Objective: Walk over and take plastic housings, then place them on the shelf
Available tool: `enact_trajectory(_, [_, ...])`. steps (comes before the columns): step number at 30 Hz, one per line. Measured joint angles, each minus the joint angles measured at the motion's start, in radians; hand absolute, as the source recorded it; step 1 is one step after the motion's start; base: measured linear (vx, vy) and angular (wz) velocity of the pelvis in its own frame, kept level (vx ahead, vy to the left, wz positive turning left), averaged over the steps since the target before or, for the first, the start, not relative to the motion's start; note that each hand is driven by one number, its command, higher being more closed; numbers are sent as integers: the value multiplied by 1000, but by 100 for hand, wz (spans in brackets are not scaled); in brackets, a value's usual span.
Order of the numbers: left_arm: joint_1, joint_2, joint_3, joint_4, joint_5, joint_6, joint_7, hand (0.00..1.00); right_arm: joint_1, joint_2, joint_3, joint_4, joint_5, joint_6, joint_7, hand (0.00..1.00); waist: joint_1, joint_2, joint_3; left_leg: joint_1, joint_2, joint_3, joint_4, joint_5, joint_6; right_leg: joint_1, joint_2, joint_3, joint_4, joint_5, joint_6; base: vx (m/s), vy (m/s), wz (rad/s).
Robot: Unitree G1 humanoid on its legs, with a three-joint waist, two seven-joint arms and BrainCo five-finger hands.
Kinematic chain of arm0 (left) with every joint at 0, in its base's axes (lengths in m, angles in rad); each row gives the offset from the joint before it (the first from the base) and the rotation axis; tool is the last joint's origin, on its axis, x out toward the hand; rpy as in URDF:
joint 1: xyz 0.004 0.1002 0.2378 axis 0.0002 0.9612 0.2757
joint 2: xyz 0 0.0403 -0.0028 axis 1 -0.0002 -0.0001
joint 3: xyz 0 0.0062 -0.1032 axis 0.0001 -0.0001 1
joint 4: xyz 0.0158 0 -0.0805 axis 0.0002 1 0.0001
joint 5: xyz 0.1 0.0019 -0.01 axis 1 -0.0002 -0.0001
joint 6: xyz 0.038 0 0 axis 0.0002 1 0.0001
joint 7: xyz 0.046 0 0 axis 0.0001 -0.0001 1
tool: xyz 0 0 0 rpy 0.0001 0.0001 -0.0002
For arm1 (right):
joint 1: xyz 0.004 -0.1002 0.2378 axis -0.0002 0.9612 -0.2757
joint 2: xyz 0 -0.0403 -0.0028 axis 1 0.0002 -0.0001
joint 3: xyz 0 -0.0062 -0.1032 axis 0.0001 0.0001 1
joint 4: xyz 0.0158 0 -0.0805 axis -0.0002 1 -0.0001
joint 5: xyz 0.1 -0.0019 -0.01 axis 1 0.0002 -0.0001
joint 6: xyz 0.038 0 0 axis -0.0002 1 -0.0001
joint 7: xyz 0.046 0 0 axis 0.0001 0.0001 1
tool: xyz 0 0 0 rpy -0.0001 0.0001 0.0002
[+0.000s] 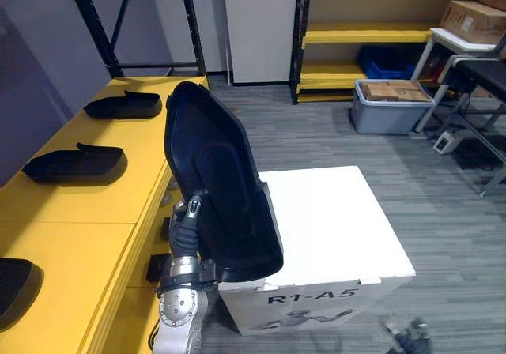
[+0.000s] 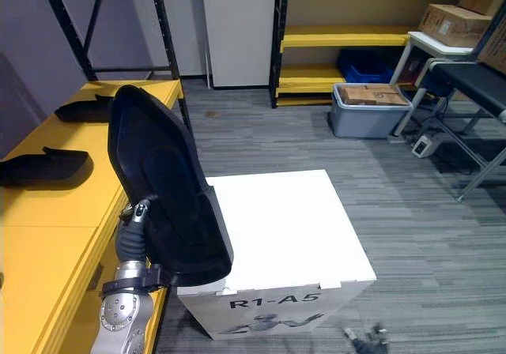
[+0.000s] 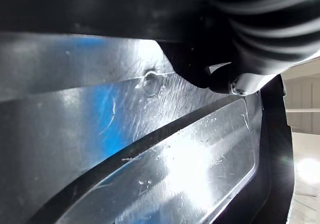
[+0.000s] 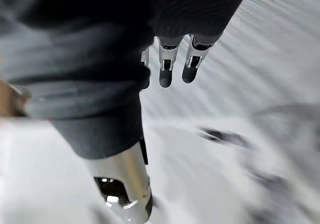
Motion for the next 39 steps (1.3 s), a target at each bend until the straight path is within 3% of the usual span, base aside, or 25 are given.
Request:
enact_trajectory(2, [0, -3, -17, 1, 0, 0, -5, 100, -12, 6, 56, 68, -24, 16, 28, 0, 22, -2, -1, 1, -1, 0, -1, 1, 2, 1, -4, -9, 9, -3, 4, -6, 21, 12])
enact_trajectory(7, [0, -6, -55, 12, -1, 0, -14, 100, -59, -26, 133, 147, -76, 27, 29, 0, 33, -17, -13, 4, -11, -14, -7, 9, 12, 17, -24, -52, 18, -13, 9, 16, 38, 27])
enact_trajectory(11, [-1, -9, -66, 27, -1, 0, -14, 100, -81, -29, 162, 166, -114, 32, 28, 0, 50, -27, -11, 13, -24, -46, -6, 16, 14, 16, -41, -90, 82, -57, 12, 19, 21, 34])
enact_trajectory(14, [-7, -7, -78, 31, -1, 2, -12, 100, -107, -29, 216, 193, -158, 34, 26, 0, 64, -57, 9, -7, -51, -125, 27, 30, 3, 12, -76, -176, 174, -122, 16, -15, -4, 98])
enact_trajectory(17, [-29, -7, -95, 16, -1, 3, -5, 100, -138, -46, 260, 221, -221, 44, 18, 0, 96, -80, 46, -102, -92, -248, 86, 55, -16, -15, -128, -333, 259, -177, 14, -116, -18, 168])
enact_trajectory(18, [-32, -10, -94, -9, -1, 3, -3, 100, -154, -53, 262, 226, -242, 45, 13, 0, 94, -70, 70, -146, -75, -196, 79, 52, -35, -23, -151, -414, 274, -184, 9, -141, 0, 161])
enact_trajectory(21, [-47, -11, -96, -18, -1, 0, -1, 100, -196, -67, 260, 268, -269, 62, -3, 0, 98, -69, 93, -235, 28, 170, 267, -10, 24, -18, -204, -526, 285, -184, 8, -90, 52, 132])
enact_trajectory(24, [-64, -2, -153, -6, -1, -8, 1, 100, -208, -69, 260, 299, -274, 62, -10, 0, 69, -70, 86, -205, 103, 358, 404, -53, 59, 32, -268, -671, 287, -188, 24, -21, 192, 149])
enact_trajectory(25, [-92, -1, -193, 13, -1, -18, -1, 100, -211, -73, 258, 308, -274, 62, -13, 0, 60, -57, 77, -174, 142, 432, 419, -71, 56, 49, -289, -730, 289, -187, 35, 26, 216, 167])
enact_trajectory(26, [-114, -9, -228, 24, 0, -22, -2, 100, -221, -81, 257, 322, -278, 61, -15, 0, 42, -30, 63, -139, 163, 480, 352, -84, 19, 68, -300, -782, 300, -184, 55, 48, 252, 165])
enact_trajectory(27, [-132, -13, -238, 35, 1, -26, -3, 100, -227, -91, 253, 326, -285, 60, -16, 0, 37, -10, 58, -128, 142, 482, 301, -98, 12, 71, -304, -806, 310, -182, 64, 52, 267, 139])
enact_trajectory(28, [-160, -6, -235, 61, 5, -31, -2, 100, -250, -74, 253, 357, -293, 61, -17, 0, 38, -32, 66, -123, 91, 456, 255, -68, 33, 78, -320, -821, 283, -169, 66, 40, 221, 115])
enact_trajectory(30, [-172, -2, -214, 87, 28, -29, 23, 100, -254, -71, 250, 367, -295, 61, -20, 0, 25, -36, 68, -125, 45, 400, 233, -61, 45, 121, -304, -818, 207, -150, 82, 31, 148, 97])
enact_trajectory(32, [-157, 10, -184, 87, 64, -28, 41, 100, -267, -70, 260, 387, -311, 61, -22, 0, 28, -39, 70, -124, 21, 376, 242, -66, 55, 151, -308, -818, 188, -116, 69, 38, 112, 53])
enact_trajectory(36, [-118, 16, -181, 80, 100, -28, 61, 100, -290, -76, 269, 398, -333, 63, -21, 0, 31, -35, 92, -108, 12, 342, 240, -72, 58, 136, -354, -794, 339, -113, 72, 41, 69, 23])
enact_trajectory(37, [-106, 18, -184, 74, 105, -26, 61, 100, -288, -78, 269, 386, -333, 63, -21, 0, 24, -36, 91, -106, 3, 321, 231, -76, 63, 109, -371, -717, 406, -121, 51, 1, 79, 54])
enact_trajectory(38, [-101, 20, -189, 72, 115, -25, 61, 100, -281, -80, 268, 363, -331, 62, -21, 0, 17, -40, 99, -95, -13, 284, 213, -79, 68, 54, -390, -578, 516, -136, 6, -16, 60, 69])
enact_trajectory(39, [-99, 22, -187, 72, 121, -23, 64, 100, -278, -80, 267, 355, -329, 61, -20, 0, 14, -32, 106, -95, -14, 256, 207, -79, 71, 12, -375, -455, 568, -175, -12, -18, -39, 92])
